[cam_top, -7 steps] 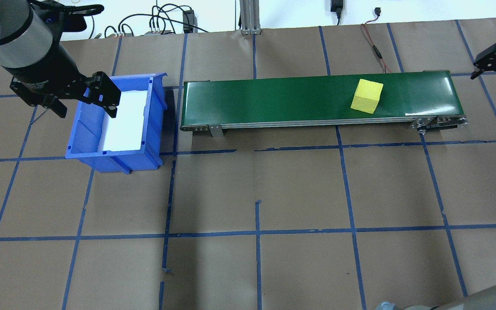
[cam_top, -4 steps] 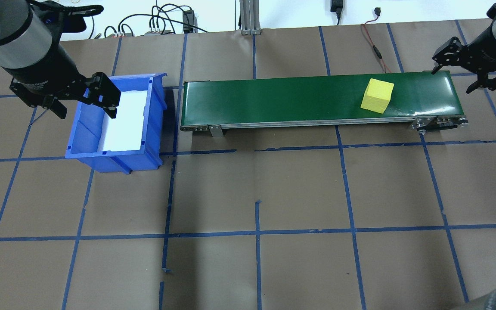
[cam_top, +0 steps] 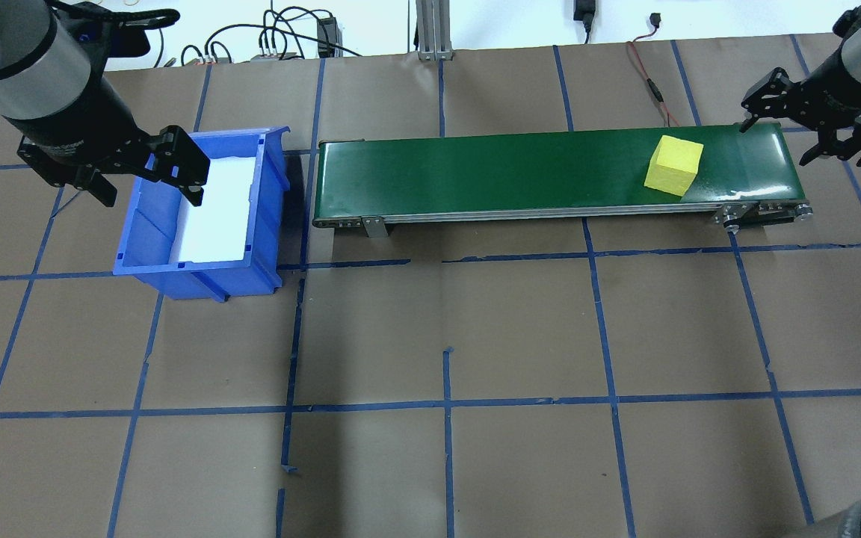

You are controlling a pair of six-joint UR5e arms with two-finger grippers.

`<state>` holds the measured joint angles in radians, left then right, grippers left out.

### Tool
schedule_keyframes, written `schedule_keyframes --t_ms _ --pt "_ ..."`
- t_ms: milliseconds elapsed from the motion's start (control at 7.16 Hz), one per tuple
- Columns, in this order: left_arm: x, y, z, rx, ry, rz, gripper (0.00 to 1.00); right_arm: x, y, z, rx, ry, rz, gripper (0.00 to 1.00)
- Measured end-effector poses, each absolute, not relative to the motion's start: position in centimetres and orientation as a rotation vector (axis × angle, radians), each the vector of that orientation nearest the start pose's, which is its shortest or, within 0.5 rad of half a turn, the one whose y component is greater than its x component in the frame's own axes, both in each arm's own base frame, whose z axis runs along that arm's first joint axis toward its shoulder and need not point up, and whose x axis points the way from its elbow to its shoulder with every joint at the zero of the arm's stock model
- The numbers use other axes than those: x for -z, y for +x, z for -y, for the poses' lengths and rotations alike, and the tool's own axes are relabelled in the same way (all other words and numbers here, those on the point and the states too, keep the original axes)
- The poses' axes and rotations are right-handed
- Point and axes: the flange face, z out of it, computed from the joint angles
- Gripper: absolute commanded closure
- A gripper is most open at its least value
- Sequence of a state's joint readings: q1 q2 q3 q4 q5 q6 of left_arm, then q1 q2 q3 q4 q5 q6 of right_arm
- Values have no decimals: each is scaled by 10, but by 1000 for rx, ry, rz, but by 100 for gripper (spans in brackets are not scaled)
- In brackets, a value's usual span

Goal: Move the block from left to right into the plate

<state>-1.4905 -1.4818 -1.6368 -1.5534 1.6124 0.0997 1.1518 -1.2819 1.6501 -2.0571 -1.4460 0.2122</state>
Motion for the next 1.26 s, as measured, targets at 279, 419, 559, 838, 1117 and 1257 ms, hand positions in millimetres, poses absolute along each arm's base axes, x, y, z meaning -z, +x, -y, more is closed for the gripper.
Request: schedule_keyframes --t_ms 279,419,559,838,1117,1257 --pt "-499 -92 466 56 29 -3097 0 -333 -99 616 204 969 -2805 0" --pt "-499 -92 466 56 30 -3098 0 -324 -90 627 243 954 -2787 0" --pt "-499 -92 466 56 30 -3098 0 -316 -83 634 267 937 -2782 0" --pt "-499 -93 466 54 30 -3098 0 -298 -80 642 254 928 -2780 0" --pt "-497 -93 466 49 32 -3099 0 -275 -83 646 215 927 -2801 9" --pt "-497 -93 466 49 32 -3099 0 -266 -86 645 192 933 -2830 24"
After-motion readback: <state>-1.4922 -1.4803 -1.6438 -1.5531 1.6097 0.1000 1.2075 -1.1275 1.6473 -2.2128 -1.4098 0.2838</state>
